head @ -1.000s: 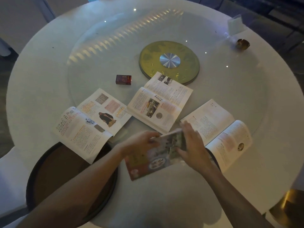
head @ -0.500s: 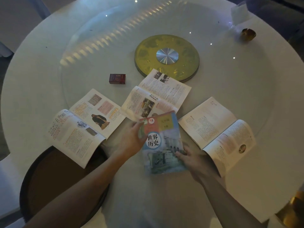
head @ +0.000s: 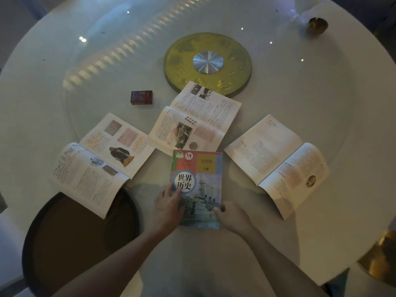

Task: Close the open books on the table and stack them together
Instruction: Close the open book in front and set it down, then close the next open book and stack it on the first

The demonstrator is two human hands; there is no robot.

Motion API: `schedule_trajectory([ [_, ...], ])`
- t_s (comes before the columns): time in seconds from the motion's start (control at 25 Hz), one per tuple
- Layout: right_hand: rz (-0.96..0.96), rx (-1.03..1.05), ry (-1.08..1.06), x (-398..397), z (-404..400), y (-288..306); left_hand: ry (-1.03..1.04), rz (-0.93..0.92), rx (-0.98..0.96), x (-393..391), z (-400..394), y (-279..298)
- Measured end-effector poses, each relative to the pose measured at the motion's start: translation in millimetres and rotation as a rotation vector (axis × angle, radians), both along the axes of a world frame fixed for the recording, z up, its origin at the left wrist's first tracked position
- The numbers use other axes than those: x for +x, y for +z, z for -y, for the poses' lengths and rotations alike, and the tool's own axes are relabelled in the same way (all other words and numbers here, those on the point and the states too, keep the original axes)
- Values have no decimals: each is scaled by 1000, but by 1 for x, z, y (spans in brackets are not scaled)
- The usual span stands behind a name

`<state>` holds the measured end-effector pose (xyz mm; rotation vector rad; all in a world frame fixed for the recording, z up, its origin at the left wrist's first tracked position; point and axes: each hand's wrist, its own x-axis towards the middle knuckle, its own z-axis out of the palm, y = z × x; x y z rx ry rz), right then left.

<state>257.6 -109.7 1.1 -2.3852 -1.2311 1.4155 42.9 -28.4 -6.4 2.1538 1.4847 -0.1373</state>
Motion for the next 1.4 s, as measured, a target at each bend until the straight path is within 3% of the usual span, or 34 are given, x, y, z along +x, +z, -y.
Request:
schedule_trajectory([
  [0.04, 3, 11, -44, 13, 4, 0, -6, 13, 32, 10, -4, 3],
  [0.12, -82, 82, -325, 45, 15, 6, 5, 83, 32, 42, -14, 14],
  [0.28, -160, 237, -880, 113, 57, 15, -36, 299, -132, 134, -37, 29],
  [0.52, -173, 284, -1249, 174, 94, 3, -13, 260, -174, 241, -75, 30],
  [0.72, -357, 240, -1381, 199, 92, -23, -6, 58, -193, 271, -94, 6],
  [0.92, -442, 235, -1378, 203, 80, -21, 40, -141, -55, 285, -91, 0],
  [1.12, -525, 207, -1369, 200, 65, -17, 96, -257, -97, 285, -104, 5],
  [1.4, -684, 344, -1482, 202, 62, 1, 264, -15, -311, 259, -103, -7],
])
